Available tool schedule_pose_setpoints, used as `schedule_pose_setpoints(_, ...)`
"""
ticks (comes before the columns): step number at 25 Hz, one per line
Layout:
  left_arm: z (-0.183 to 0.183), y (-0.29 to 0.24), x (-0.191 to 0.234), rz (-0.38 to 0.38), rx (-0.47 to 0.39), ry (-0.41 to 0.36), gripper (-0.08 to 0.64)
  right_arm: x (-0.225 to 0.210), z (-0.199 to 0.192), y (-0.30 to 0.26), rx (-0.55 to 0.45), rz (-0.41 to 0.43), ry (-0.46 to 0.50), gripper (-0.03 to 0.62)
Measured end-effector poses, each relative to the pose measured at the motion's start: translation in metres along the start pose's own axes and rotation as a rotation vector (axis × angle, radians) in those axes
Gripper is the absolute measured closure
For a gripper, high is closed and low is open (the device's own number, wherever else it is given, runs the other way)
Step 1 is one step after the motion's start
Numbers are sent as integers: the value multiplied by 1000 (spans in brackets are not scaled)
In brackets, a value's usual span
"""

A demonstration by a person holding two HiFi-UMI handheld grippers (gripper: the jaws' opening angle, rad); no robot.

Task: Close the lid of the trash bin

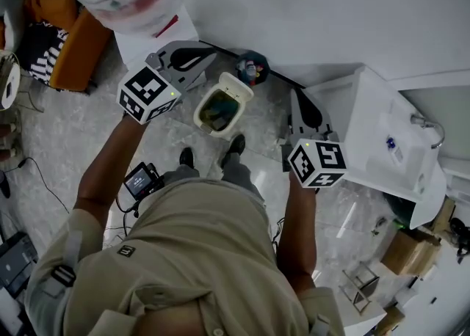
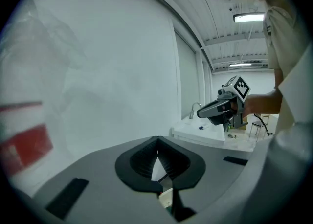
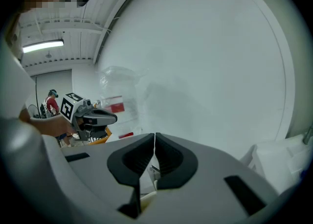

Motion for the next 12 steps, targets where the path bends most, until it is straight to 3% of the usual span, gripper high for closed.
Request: schedule_pose_setpoints(12, -94, -112, 25, -111, 174, 108, 545, -70, -65, -43, 111, -53, -81, 566)
Point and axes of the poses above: the fingertips, and each gripper's own axes: y backward along the fingers, x to its left, z out of its top, the point moved 3 cm from there along y, backward along the fingers, and after that the axes turned 14 degrees about -z, right-handed, at the moved point
